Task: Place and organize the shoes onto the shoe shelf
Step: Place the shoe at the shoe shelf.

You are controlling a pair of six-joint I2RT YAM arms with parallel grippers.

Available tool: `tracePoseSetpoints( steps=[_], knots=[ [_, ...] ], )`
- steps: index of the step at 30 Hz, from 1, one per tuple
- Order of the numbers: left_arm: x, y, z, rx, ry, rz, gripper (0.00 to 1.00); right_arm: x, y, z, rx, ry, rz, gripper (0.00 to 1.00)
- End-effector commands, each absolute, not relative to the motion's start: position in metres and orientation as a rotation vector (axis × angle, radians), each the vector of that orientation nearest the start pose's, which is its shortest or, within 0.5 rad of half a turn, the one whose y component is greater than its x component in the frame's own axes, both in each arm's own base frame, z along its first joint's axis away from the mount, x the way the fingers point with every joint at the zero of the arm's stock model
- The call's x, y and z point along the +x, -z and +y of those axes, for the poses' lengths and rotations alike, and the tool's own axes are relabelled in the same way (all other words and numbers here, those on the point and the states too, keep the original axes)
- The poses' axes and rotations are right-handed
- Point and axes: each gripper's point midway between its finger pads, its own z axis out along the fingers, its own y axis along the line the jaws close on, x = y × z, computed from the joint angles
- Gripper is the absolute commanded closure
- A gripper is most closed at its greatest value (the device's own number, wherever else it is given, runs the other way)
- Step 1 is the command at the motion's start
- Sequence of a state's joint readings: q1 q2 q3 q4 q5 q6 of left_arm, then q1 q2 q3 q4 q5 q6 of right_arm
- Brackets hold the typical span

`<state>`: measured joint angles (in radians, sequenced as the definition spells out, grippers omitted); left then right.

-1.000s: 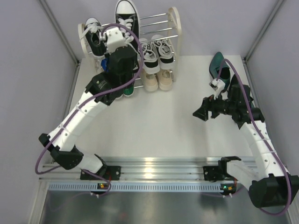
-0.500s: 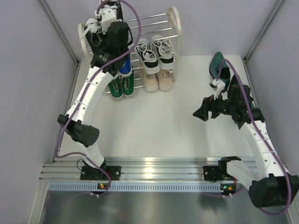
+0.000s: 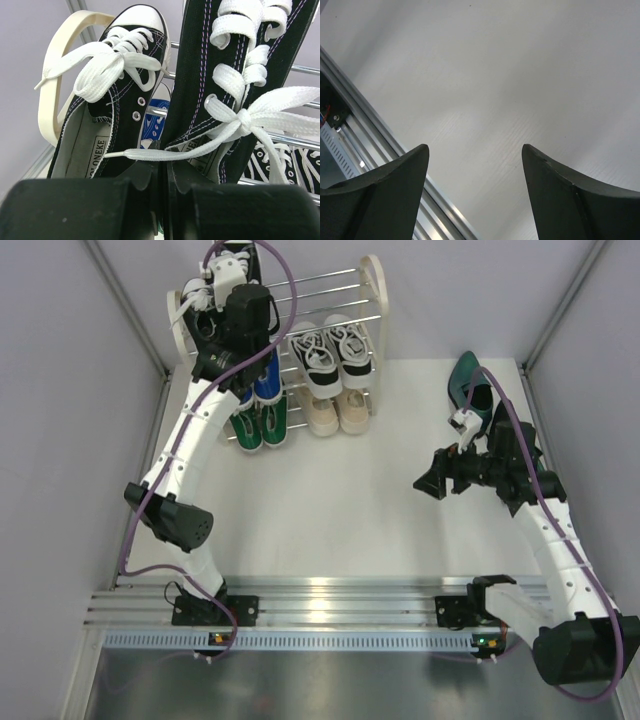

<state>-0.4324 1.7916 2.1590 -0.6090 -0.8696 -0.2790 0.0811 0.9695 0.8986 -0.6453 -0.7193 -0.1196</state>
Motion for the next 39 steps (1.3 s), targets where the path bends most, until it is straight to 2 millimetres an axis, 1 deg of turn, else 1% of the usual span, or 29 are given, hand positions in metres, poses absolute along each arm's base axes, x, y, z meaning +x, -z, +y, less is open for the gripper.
tracePoseSetpoints(
  steps=[1,6,10,13,20,22,23,27,30,34,38,39],
  knots=[
    [0.471,-0.475,-0.073,-0.56,-0.17,1.526,0.9,0.245,-0.224,0.129,-0.599,-0.757,2.056,0.25],
    [0.469,-0.477,-0.07,-0.57,-0.175,1.519,0.9,0.245,-0.223,0.129,-0.6,-0.759,2.058,0.25],
    [0.47,-0.475,-0.069,-0.573,-0.178,1.523,0.83,0.245,-0.223,0.129,-0.6,-0.756,2.055,0.25],
    [0.47,-0.474,-0.069,-0.578,-0.176,1.522,0.81,0.245,-0.223,0.128,-0.599,-0.751,2.056,0.25],
    [0.47,-0.476,-0.068,-0.583,-0.163,1.517,0.8,0.245,-0.223,0.128,-0.597,-0.743,2.058,0.24],
    [0.469,-0.478,-0.067,-0.588,-0.15,1.512,0.79,0.246,-0.223,0.127,-0.596,-0.742,2.058,0.24],
    [0.47,-0.481,-0.07,-0.584,-0.131,1.508,0.78,0.246,-0.223,0.127,-0.596,-0.739,2.059,0.24],
    [0.466,-0.498,-0.076,-0.58,-0.045,1.48,0.65,0.246,-0.224,0.127,-0.596,-0.74,2.057,0.24],
    [0.459,-0.514,-0.078,-0.576,0.019,1.453,0.59,0.246,-0.223,0.127,-0.594,-0.739,2.061,0.24],
    [0.451,-0.522,-0.076,-0.578,0.04,1.44,0.58,0.246,-0.224,0.127,-0.595,-0.737,2.057,0.24],
    [0.445,-0.523,-0.073,-0.583,0.034,1.436,0.56,0.246,-0.223,0.127,-0.596,-0.74,2.057,0.24],
    [0.442,-0.526,-0.071,-0.582,0.038,1.432,0.55,0.245,-0.224,0.127,-0.597,-0.741,2.057,0.24]
  ],
)
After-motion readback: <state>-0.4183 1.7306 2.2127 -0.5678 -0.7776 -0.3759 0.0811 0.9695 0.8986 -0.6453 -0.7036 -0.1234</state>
